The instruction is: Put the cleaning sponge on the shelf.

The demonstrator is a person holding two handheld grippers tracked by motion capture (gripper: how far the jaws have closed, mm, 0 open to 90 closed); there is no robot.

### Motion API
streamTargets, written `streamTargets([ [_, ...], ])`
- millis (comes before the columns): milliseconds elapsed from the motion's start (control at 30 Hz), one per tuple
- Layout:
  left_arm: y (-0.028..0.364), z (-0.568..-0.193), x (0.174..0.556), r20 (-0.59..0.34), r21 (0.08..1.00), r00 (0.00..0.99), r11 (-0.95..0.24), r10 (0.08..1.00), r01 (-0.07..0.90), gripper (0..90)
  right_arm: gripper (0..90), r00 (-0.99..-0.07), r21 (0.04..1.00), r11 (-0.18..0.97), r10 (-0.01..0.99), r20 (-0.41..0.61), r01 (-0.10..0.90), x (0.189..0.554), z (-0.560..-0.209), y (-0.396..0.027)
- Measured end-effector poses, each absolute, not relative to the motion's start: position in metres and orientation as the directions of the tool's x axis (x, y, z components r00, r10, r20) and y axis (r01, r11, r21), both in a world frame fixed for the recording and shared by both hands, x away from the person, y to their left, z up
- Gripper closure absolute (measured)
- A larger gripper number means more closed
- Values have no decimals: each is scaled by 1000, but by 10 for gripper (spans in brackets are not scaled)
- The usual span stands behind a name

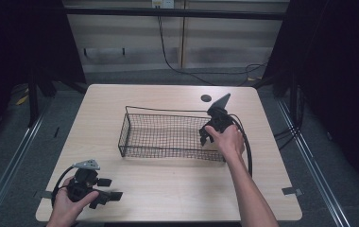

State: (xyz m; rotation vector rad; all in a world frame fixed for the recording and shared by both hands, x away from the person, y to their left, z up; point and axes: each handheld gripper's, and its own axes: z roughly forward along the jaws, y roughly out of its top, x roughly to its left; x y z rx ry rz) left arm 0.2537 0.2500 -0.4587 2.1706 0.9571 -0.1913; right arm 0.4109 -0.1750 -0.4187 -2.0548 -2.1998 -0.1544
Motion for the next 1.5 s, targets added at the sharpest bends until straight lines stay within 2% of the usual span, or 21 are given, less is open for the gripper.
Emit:
streamTargets([
  [767, 250, -458, 253, -400, 575, 713, -448, 576, 684, 219, 243, -37, -42, 43, 991, 128, 998, 413, -441, -172],
  [1067, 249, -459, 253, -397, 577, 712, -446, 579, 684, 219, 237, -52, -47, 58, 991, 124, 997, 413, -443, -170],
  [1500, 249, -459, 253, -396, 573, 714, -452, 577, 683, 219, 172, -65, -33, 70, 988, 137, 997, 409, -435, -174],
])
